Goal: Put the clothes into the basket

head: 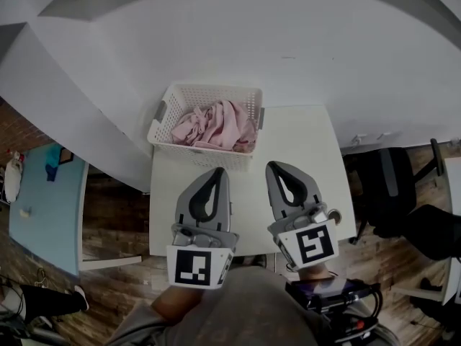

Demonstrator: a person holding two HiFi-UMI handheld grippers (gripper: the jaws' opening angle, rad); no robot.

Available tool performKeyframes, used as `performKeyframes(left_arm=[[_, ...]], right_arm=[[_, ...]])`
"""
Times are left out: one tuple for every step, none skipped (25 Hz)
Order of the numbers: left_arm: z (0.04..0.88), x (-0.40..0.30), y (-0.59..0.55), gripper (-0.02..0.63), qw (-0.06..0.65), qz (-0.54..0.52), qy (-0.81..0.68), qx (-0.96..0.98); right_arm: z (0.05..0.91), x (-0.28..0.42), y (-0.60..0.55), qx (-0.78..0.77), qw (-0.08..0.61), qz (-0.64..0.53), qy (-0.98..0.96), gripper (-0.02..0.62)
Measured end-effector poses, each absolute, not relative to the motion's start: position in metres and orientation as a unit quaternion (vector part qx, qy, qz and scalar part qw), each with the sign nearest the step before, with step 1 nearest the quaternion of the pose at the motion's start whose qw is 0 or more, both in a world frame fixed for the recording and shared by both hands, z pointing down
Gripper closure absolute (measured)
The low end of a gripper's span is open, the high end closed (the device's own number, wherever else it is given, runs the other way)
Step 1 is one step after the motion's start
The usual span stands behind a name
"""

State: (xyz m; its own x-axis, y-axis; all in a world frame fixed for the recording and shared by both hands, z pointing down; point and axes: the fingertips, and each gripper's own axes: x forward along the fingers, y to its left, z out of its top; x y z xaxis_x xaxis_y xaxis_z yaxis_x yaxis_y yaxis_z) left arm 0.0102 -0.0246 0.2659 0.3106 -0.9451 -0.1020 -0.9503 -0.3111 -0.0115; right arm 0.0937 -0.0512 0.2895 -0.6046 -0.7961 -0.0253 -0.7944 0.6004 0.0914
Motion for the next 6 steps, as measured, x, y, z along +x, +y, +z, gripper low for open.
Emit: performKeyframes(left_arm=[[0.2654,0.0112,-0.0237,0.598,0.033,0.036,0.586,-0.809],[0.2645,0.0122,-0.0227,0.598,0.033,0.035,0.585,-0.809],[0.2635,0.0132,-0.0216,0.598,0.034,0.035,0.585,-0.810],[0.2626,0.0141,-0.0205,0.598,0.036,0.035,0.585,-0.810],[0.2618,0.0151,-0.0193,0.598,0.037,0.035,0.585,-0.810],[0.2611,0.0160,-0.0180,0.598,0.039,0.034,0.585,-0.810]], right_arm=[[0.2867,0.0938,-0.0505,0.443,0.003,-0.050,-0.895,0.589],[0.2844,0.0939,-0.0498,0.442,-0.001,-0.053,-0.896,0.589],[0.2828,0.0943,-0.0491,0.441,-0.004,-0.054,-0.896,0.589],[0.2817,0.0947,-0.0482,0.440,-0.005,-0.056,-0.896,0.589],[0.2808,0.0951,-0.0472,0.439,-0.006,-0.056,-0.897,0.589],[0.2801,0.0956,-0.0462,0.438,-0.007,-0.057,-0.897,0.589]])
